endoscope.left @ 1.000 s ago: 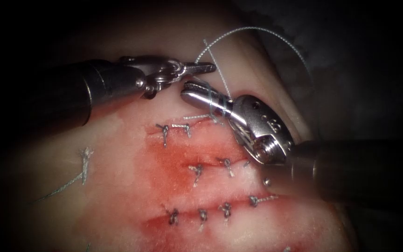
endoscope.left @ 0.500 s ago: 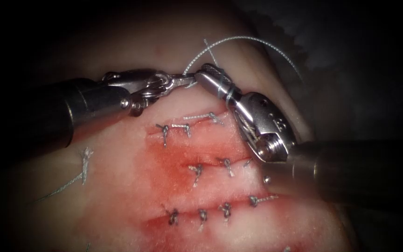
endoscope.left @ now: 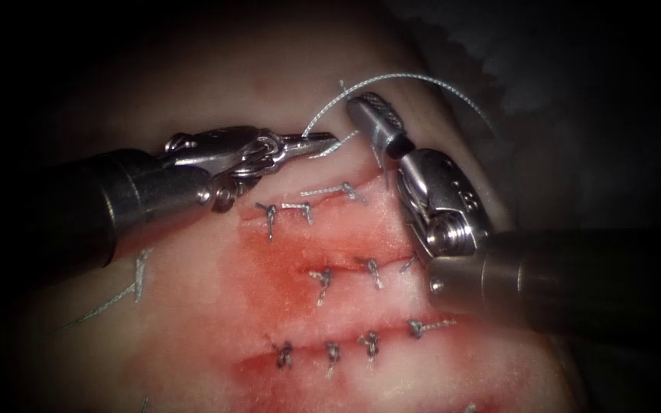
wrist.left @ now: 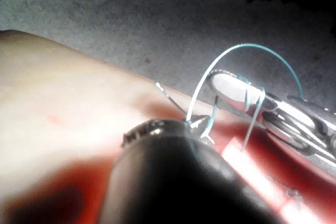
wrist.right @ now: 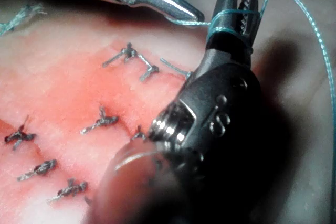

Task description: Wound Closure

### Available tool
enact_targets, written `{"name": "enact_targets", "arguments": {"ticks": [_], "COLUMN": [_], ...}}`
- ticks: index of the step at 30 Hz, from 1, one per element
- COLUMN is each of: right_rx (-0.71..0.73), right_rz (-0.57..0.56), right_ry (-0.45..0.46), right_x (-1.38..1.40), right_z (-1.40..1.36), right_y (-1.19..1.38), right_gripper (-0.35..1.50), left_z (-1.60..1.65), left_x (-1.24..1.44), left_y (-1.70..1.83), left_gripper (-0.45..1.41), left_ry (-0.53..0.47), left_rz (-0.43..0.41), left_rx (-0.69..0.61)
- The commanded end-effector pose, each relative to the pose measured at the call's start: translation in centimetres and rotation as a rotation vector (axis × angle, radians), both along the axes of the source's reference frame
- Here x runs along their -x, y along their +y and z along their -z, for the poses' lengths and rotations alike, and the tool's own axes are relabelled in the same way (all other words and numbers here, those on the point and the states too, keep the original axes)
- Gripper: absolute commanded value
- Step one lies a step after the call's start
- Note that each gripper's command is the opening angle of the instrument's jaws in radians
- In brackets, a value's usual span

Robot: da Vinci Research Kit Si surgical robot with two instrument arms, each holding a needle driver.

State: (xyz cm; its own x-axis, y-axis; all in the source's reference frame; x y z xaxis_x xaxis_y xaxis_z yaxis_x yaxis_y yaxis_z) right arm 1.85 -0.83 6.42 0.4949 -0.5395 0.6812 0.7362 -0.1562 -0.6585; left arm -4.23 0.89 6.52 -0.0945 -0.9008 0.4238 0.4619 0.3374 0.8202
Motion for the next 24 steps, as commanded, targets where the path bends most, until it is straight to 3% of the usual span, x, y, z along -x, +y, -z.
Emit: {"name": "enact_targets", "arguments": {"ticks": [1, 10, 24], "right_rx": [0.001, -0.088, -0.112], "right_rz": [-0.006, 0.052, 0.133], "right_ry": [-0.002, -0.142, -0.284], "right_x": [-0.08, -0.1, -0.28], "right_z": [-0.04, -0.11, -0.09], "right_y": [0.03, -0.02, -0.03], "right_gripper": [0.17, 0.27, 0.37], "left_z": [0.0, -0.08, -0.16], "left_x": [0.05, 0.11, 0.3], "left_y": [0.13, 0.09, 0.01], "left_gripper": [-0.45, -0.45, -0.45], "left_ry": [-0.001, 0.015, 0.035], "left_rz": [0.0, -0.032, -0.058], "left_rx": [0.01, 0.027, 0.019]}}
